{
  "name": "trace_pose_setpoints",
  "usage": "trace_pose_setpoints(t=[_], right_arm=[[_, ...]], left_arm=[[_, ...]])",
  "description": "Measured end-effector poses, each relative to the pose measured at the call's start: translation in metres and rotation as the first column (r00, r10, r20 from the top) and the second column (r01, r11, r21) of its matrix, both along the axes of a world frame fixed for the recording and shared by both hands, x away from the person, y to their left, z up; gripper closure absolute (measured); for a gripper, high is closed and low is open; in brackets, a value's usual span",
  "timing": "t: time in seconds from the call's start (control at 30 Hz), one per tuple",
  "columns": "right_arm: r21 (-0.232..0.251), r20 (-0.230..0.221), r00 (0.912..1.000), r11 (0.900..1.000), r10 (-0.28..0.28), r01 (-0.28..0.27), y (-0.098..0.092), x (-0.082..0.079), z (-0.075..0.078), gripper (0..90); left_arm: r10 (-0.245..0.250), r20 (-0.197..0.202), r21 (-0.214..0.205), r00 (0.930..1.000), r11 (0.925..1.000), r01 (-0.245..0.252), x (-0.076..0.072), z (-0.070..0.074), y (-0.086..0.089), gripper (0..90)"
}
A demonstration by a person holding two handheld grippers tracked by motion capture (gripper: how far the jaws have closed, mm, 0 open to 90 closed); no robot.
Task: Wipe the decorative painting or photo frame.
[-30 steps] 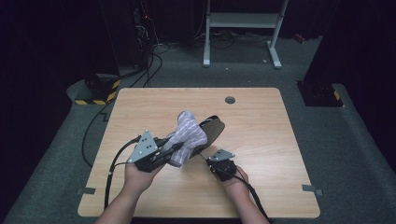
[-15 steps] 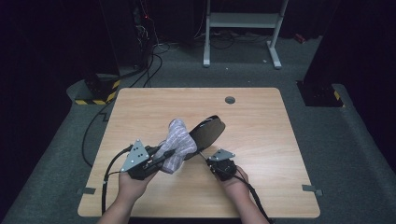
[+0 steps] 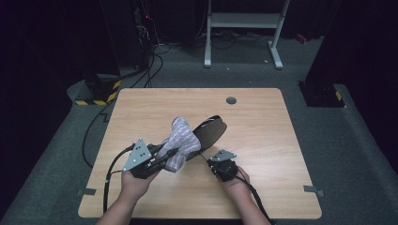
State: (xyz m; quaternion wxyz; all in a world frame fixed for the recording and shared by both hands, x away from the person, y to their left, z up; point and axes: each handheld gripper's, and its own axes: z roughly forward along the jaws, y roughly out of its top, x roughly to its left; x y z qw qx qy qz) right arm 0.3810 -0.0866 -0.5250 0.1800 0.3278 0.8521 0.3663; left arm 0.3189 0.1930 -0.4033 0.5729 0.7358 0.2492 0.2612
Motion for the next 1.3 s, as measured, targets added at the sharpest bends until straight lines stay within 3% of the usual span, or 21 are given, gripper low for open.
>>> trace_pose_setpoints(t=[0.17, 0.33, 0.43, 0.67, 0.77, 0.87, 0.97, 1.17, 1.23, 1.3], right_arm=[[0.000, -0.002, 1.0000, 1.0000, 0.001, -0.001, 0.000, 0.000, 0.000, 88.4], [0.002, -0.002, 1.0000, 1.0000, 0.000, 0.000, 0.000, 0.000, 0.000, 88.4], [0.000, 0.000, 1.0000, 1.0000, 0.001, -0.001, 0.000, 0.000, 0.000, 88.4], [0.000, 0.000, 1.0000, 1.0000, 0.000, 0.000, 0.000, 0.000, 0.000, 88.4], [0.000, 0.000, 1.0000, 1.0000, 0.000, 0.000, 0.000, 0.000, 0.000, 88.4], [0.001, -0.002, 1.0000, 1.0000, 0.000, 0.000, 0.000, 0.000, 0.000, 88.5], [0.002, -0.002, 1.0000, 1.0000, 0.001, -0.001, 0.000, 0.000, 0.000, 88.8], [-0.005, 0.007, 1.0000, 1.0000, 0.006, -0.006, 0.000, 0.000, 0.000, 88.9], [-0.007, 0.007, 1.0000, 1.0000, 0.004, -0.004, 0.001, -0.001, 0.000, 88.8], [-0.008, 0.008, 1.0000, 1.0000, 0.006, -0.006, 0.001, -0.001, 0.000, 88.9]], left_arm=[[-0.006, -0.048, -0.013, 0.9989, 0.9999, 0.005, 0.003, -0.013, 0.005, 72.7], [0.007, -0.096, -0.001, 0.9954, 1.0000, -0.007, 0.007, -0.033, 0.008, 72.8], [0.015, -0.135, 0.004, 0.9908, 0.9999, -0.015, 0.011, -0.046, 0.006, 72.9], [0.040, -0.195, 0.060, 0.9800, 0.9978, -0.029, 0.022, -0.068, 0.002, 72.9], [0.039, -0.214, 0.047, 0.9761, 0.9985, -0.029, 0.025, -0.071, 0.003, 72.9], [0.036, -0.204, 0.038, 0.9783, 0.9989, -0.029, 0.023, -0.068, 0.003, 72.9], [0.021, -0.193, -0.004, 0.9810, 0.9997, -0.022, 0.020, -0.061, 0.005, 73.0], [-0.002, -0.109, -0.084, 0.9941, 0.9965, -0.007, 0.005, -0.035, 0.012, 72.8], [-0.004, -0.074, -0.072, 0.9973, 0.9974, -0.001, 0.002, -0.028, 0.010, 72.7], [-0.005, -0.078, -0.064, 0.9969, 0.9980, 0.000, 0.005, -0.030, 0.012, 72.7]])
